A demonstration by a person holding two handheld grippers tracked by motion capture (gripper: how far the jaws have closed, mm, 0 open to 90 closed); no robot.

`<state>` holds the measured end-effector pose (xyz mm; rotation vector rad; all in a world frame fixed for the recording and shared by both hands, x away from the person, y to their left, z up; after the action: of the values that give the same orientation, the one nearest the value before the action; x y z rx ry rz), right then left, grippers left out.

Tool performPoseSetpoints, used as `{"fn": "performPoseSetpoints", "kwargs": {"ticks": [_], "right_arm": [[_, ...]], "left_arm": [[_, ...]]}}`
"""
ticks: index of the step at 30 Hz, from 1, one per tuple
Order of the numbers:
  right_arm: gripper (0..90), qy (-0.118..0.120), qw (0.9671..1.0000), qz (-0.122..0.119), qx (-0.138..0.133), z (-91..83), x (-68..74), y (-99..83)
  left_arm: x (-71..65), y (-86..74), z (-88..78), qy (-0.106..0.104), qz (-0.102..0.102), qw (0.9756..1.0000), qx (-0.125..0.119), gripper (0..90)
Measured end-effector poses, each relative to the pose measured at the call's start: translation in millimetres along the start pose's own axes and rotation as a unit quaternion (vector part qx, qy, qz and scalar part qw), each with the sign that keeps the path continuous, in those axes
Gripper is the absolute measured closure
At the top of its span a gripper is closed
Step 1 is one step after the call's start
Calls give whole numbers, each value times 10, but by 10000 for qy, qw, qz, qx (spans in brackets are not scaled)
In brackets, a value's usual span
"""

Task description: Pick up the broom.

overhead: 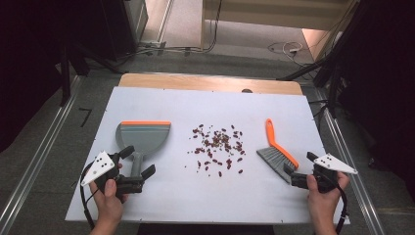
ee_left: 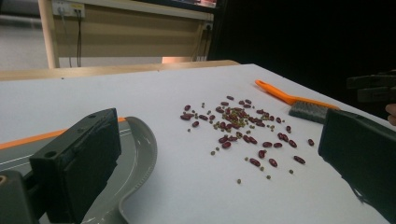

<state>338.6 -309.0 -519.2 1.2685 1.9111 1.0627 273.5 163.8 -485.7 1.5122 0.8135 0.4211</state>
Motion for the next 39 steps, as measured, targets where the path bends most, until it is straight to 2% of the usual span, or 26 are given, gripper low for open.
{"fn": "performPoseSetpoints", "kwargs": {"ticks": [6, 10, 11, 13, 15, 18, 25, 29, 33, 37, 39], "right_arm": [[0, 85, 9999, -123, 26, 29, 57, 50], [0, 242, 9997, -24, 3, 40, 90, 145], [0, 308, 9995, -46, 50, 53, 102, 161], [0, 274, 9992, -69, 280, 106, 104, 161], [0, 307, 9986, 3, 441, 159, 98, 159], [0, 392, 9974, 167, 586, 239, 67, 177], [0, 506, 9948, 211, 863, 479, 18, 246], [0, 450, 9916, 185, 1201, 671, 28, 205], [0, 575, 9881, 211, 1413, 837, 91, 231], [14, 481, 9866, 280, 1531, 977, 102, 314], [22, 407, 9851, 182, 1660, 1044, 117, 342]], "left_arm": [[35, -8, 0, 59, 16, 10000, 25, 4], [56, -10, -8, 118, 19, 9999, 39, 5], [61, -10, -7, 142, 6, 9999, 36, 5], [65, -7, -3, 155, 7, 9999, 37, 5], [62, -5, 0, 152, 16, 9999, 27, 5], [59, -16, 5, 138, 25, 9999, 53, 5], [63, -25, 97, 57, 69, 9999, 142, 5], [109, -51, 113, 135, -23, 9997, 198, 5], [121, -36, 91, 122, -22, 9998, 144, 5], [152, -33, 46, 138, -34, 9998, 105, 5], [173, -23, 37, 171, -33, 9998, 93, 5]]}}
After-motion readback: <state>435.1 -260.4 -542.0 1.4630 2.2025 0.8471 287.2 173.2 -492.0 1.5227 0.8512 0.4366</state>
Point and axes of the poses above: each handheld gripper's, and its own axes: z roughly forward along the jaws, y roughly out of its top, x roughly to its left, the point moved 9 cm from there along z, roughly forward along the jaws, and after that the axes turned 8 degrees about -y, right-handed, at the moved point
